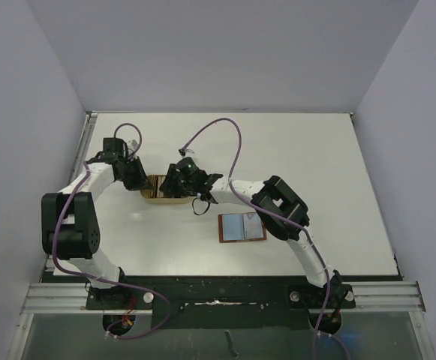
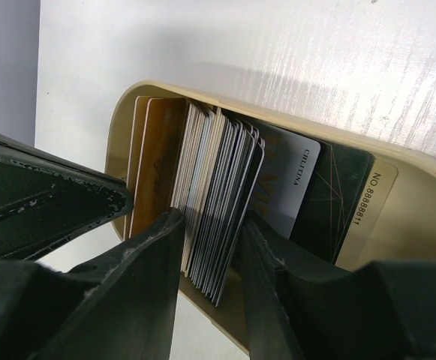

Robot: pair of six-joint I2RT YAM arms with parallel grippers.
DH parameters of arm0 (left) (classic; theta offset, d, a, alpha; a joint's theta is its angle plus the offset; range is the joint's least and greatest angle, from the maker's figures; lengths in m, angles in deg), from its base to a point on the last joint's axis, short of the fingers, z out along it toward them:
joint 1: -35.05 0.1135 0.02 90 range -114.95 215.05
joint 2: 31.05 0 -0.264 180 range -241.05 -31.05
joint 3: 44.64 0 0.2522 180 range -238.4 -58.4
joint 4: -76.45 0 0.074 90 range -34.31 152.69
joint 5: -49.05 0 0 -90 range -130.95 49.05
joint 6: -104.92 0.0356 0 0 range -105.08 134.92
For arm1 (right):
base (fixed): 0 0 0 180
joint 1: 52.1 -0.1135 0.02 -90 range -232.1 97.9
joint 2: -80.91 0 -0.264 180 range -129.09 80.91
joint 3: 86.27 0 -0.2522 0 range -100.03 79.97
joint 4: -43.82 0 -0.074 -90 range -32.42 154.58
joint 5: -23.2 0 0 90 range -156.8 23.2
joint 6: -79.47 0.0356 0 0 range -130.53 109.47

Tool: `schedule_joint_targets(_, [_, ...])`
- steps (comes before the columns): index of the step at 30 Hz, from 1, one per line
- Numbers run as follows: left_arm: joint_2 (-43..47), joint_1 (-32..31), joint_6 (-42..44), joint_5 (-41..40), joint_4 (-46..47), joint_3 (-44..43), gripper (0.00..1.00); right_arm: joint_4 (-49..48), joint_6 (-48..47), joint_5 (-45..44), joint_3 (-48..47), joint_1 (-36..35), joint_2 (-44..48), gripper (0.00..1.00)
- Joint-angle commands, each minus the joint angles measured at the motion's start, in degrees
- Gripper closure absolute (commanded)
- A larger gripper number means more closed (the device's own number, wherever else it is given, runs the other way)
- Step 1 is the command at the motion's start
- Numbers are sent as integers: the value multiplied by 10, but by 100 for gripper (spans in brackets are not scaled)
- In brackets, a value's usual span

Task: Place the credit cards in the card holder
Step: Pick up the credit card from the storage box.

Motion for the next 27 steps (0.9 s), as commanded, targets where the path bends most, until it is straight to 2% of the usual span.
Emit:
schedule_joint_targets(1, [23, -9, 16, -19, -7, -35, 100, -31, -6, 13, 10, -2, 4, 65])
schedule_joint_targets(18, [49, -32, 22, -41, -45, -57, 100, -14, -13, -3, 43, 11, 41, 59])
schedule_joint_targets(27, [60, -34, 18, -52, -47, -57, 100, 45, -46, -29, 69, 34, 110, 50])
